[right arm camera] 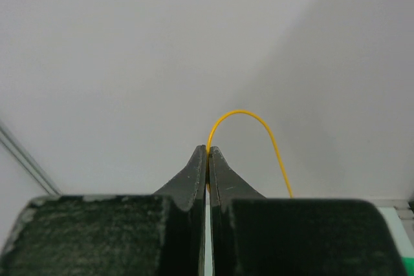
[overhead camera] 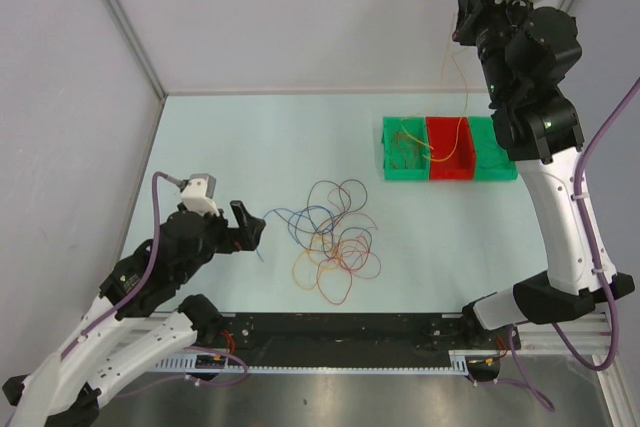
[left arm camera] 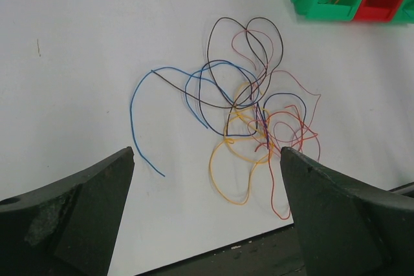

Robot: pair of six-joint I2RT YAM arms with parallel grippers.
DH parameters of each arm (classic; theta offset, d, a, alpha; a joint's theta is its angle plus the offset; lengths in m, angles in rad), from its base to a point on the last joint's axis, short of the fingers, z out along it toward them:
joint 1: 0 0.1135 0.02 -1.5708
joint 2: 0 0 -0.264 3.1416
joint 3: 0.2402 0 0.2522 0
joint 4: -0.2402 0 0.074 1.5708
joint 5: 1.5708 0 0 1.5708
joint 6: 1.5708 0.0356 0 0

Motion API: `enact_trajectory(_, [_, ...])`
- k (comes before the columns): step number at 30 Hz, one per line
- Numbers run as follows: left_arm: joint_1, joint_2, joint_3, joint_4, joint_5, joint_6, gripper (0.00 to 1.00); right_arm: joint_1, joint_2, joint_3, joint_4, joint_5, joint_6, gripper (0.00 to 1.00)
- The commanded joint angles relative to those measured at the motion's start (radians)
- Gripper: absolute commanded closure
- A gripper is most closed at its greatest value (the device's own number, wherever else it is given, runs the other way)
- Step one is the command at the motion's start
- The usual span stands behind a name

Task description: Untangle the cables

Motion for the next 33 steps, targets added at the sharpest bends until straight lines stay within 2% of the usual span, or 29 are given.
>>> enact_trajectory(1, [0.007,0.016,-0.001,0.026,-0.012,0.023,0.0,-0.063,-0.066,-0.063,0.079,-0.061,-0.006,1.0])
enact_trajectory(10, [0.005,0.092,0.054,-0.038,-0.067,0.046,0.02,-0.123,-0.091,-0.188,0.108,-0.111,-0.032,1.0])
enact_trajectory(17, [0.005,0.126,0.03,-0.011,-0.078,0.053,0.03,-0.186,-0.098,-0.281,0.171,-0.18,-0.033,1.0])
enact_trajectory(28, [0.005,0.1,0.021,-0.006,-0.094,0.047,0.03,-0.332,-0.086,-0.389,0.283,-0.268,0.007,1.0])
enact_trajectory(33, [0.005,0.105,0.021,-0.008,-0.097,0.046,0.04,-0.398,-0.075,-0.432,0.315,-0.375,0.063,1.0])
